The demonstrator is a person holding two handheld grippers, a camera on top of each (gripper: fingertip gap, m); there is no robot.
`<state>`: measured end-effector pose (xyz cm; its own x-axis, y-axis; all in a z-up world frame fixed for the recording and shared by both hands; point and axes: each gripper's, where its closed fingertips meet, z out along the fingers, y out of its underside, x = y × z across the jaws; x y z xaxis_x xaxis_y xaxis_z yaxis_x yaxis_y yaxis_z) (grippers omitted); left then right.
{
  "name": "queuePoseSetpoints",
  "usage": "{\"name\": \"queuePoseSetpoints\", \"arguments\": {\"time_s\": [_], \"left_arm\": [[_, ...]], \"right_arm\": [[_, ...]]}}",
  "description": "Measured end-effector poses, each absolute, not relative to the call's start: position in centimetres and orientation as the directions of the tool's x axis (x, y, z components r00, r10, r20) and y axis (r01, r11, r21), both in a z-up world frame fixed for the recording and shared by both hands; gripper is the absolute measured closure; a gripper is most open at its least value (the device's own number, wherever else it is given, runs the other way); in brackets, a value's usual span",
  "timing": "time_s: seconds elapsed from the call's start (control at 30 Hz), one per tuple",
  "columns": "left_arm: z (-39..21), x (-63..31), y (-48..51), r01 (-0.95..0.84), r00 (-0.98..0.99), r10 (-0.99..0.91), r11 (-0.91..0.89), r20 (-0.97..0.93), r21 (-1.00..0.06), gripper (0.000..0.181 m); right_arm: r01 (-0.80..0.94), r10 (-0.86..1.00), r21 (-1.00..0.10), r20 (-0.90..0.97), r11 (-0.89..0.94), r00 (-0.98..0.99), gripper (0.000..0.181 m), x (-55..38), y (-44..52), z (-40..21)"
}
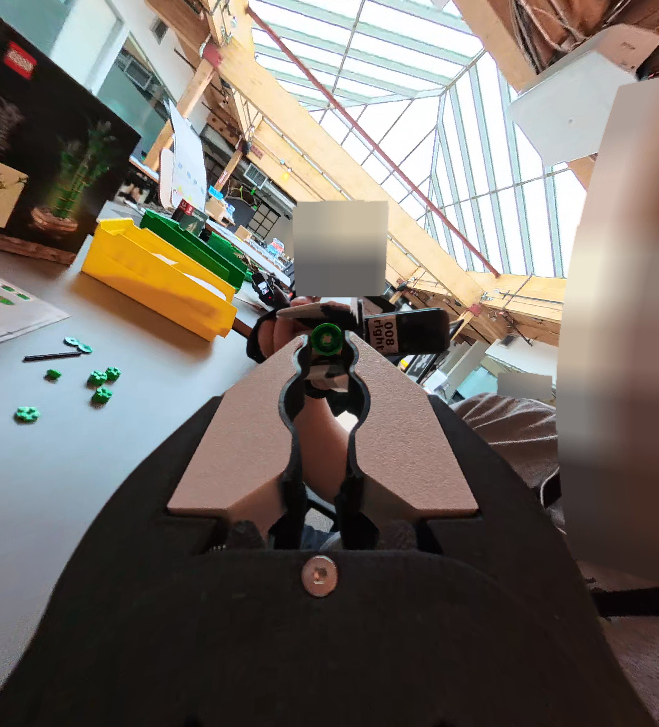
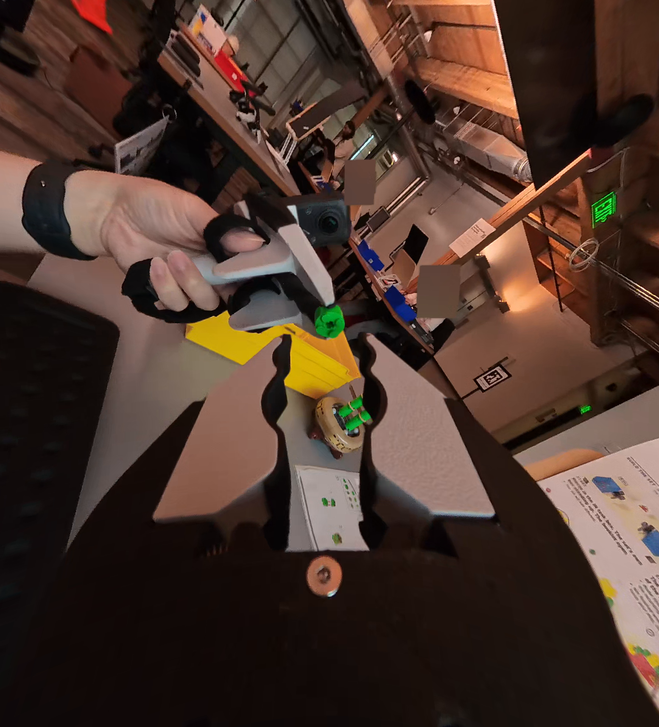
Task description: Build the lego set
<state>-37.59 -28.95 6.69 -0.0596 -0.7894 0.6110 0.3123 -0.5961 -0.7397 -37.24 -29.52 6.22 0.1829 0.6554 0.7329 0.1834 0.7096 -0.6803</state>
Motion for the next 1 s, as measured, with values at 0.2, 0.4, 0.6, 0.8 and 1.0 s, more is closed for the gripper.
{"name": "queuePoseSetpoints", "arguments": {"time_s": [0.2, 0.4, 0.6, 0.8, 1.0], "left_arm": [[6.2, -34.6, -29.9, 0.246, -0.094, -0.780, -0.620, 0.618, -0.745, 0.168], [6.2, -32.9, -30.0, 0.217, -0.078, -0.803, -0.592, 0.591, -0.776, 0.168], [5.0, -34.8, -28.3, 0.191, 0.198, -0.854, -0.448, 0.481, -0.873, 0.129], [4.3, -36.3, -27.8, 0.126, 0.316, -0.855, -0.392, 0.411, -0.911, 0.134], [4.0, -36.6, -28.1, 0.110, 0.321, -0.858, -0.386, 0.400, -0.916, 0.135]], "right_arm": [[0.215, 0.628, -0.664, 0.748, 0.716, 0.217, 0.154, -35.8, -30.0, 6.1], [0.218, 0.644, -0.680, 0.733, 0.700, 0.220, 0.166, -34.2, -30.0, 6.1], [0.589, 0.848, -0.755, 0.488, 0.289, 0.209, 0.167, -23.4, -22.2, 1.3], [0.901, 0.961, -0.434, 0.255, 0.019, 0.102, 0.166, -17.6, -19.4, -8.9], [0.956, 0.991, -0.294, 0.131, 0.003, 0.037, 0.166, -17.6, -18.5, -13.3]]}}
